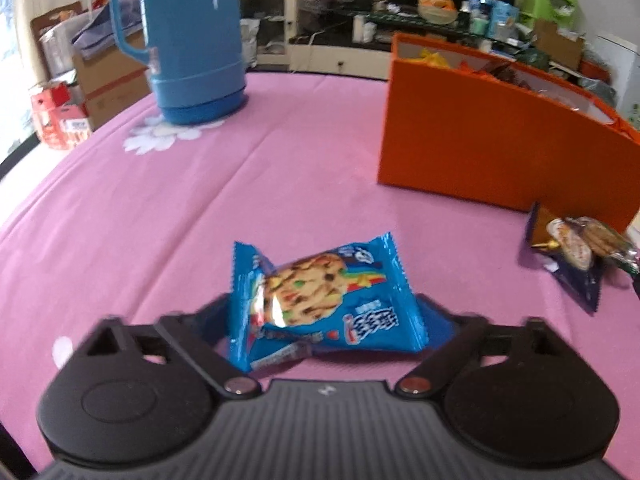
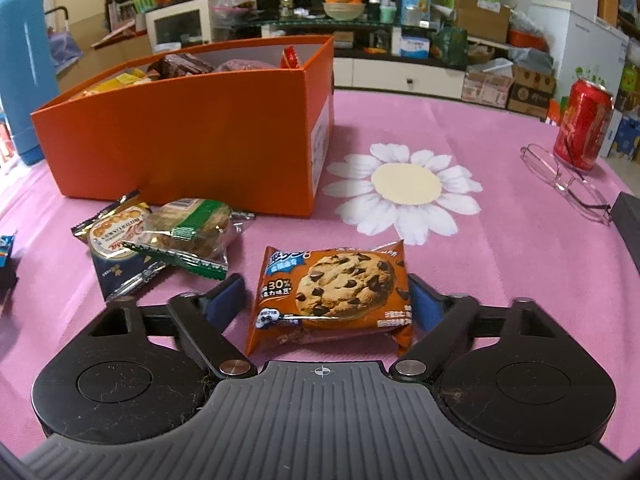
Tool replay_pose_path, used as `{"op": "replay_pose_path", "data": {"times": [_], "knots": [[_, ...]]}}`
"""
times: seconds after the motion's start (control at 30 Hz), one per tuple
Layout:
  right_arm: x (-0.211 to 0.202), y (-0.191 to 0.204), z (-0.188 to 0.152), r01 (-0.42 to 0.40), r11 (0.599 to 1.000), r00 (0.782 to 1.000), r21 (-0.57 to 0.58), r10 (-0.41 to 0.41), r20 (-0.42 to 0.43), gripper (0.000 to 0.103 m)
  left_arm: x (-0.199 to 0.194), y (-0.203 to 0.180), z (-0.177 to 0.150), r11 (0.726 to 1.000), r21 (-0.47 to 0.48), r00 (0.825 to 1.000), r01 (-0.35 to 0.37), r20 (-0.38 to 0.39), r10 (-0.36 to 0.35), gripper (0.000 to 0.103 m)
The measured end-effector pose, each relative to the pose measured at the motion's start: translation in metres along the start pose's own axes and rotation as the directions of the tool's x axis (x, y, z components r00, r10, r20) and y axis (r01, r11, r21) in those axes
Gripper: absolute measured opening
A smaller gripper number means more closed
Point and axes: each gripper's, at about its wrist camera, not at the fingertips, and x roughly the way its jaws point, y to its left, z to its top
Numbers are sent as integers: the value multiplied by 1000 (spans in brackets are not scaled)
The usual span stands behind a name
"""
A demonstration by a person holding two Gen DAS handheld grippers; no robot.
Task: Organize snacks
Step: 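Grasp the orange chocolate-chip cookie packet with the right tool while the left tool holds the blue packet, then carry both cookie packets into the orange box and open both tools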
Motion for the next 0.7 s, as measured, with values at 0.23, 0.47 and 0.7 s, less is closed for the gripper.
{"op": "replay_pose_path", "data": {"times": [0.23, 0.47, 0.7], "knots": [[-34, -15, -8, -53, 992, 999, 111, 53, 8, 49, -20, 22, 0, 984, -82, 986, 156, -41, -159, 67], [-85, -14, -21, -160, 957, 987, 244, 146, 71, 49, -49, 17, 35, 962, -78, 965, 261, 35, -259, 67], [-74, -1, 88, -202, 972, 957, 121, 170, 236, 50, -34, -32, 139, 959, 16, 941, 283, 186, -281, 67]]}}
